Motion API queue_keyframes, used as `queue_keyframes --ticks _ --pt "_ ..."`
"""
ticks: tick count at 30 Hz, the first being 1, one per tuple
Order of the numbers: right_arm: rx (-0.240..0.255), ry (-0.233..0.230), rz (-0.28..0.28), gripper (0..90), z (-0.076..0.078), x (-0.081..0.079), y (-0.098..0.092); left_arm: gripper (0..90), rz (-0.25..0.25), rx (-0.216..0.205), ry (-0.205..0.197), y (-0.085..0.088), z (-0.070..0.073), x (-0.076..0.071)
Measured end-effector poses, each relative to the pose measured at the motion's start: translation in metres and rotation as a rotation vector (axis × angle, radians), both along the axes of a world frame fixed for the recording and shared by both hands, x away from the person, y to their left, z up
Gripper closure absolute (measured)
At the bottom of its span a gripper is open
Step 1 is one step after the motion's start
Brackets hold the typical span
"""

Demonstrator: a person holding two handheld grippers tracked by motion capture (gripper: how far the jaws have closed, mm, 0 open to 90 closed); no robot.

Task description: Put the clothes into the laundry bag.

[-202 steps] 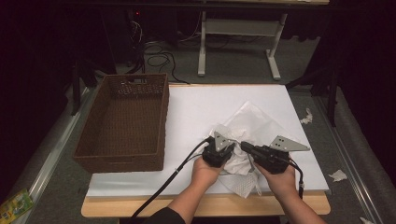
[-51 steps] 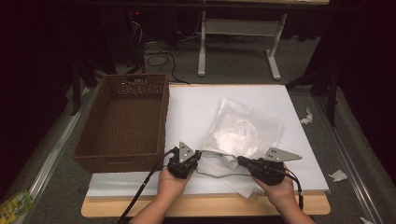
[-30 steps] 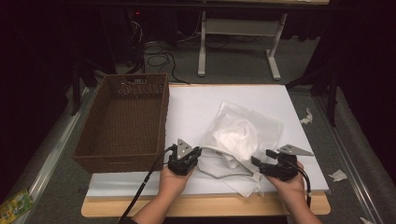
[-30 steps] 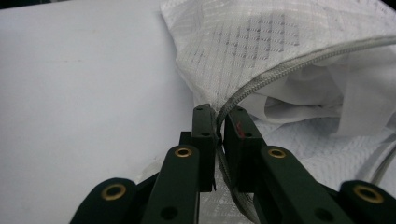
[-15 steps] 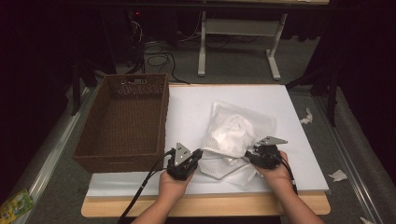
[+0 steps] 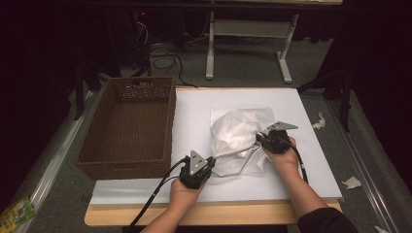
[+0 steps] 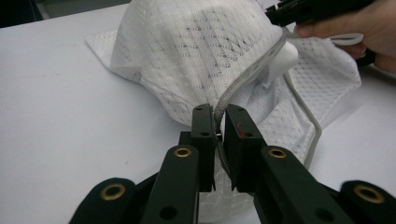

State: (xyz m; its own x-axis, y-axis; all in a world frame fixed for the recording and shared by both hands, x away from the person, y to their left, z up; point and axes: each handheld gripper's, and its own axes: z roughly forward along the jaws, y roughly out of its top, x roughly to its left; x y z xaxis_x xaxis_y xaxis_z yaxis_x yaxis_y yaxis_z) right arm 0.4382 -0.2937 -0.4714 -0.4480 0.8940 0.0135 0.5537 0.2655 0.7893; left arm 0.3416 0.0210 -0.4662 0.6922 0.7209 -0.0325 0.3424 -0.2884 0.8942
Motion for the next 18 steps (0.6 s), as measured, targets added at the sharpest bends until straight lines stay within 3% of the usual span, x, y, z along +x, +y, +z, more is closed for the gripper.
queue_keyframes --ticks 5,8,13,14,15,18 --pt "0.004 0.004 0.008 71.8 0.006 -0.011 -0.003 80.7 0.010 -0.001 -0.036 0.004 0.003 -0.001" --pt "-0.004 -0.022 0.017 67.7 0.013 -0.025 -0.006 80.6 0.006 0.014 -0.047 0.005 0.004 -0.003" --pt "0.014 -0.060 -0.001 59.5 0.027 -0.055 -0.015 82.5 0.018 -0.007 -0.064 0.004 0.009 0.003" --pt "0.014 -0.060 -0.001 59.5 0.027 -0.055 -0.015 82.6 0.018 -0.007 -0.064 0.004 0.009 0.003" --pt "0.015 -0.074 0.008 57.6 0.032 -0.071 -0.019 82.6 0.022 -0.011 -0.066 0.005 0.009 0.005" --pt "0.033 -0.081 0.006 54.7 0.035 -0.095 -0.025 82.8 0.028 0.003 -0.074 0.006 0.007 0.008"
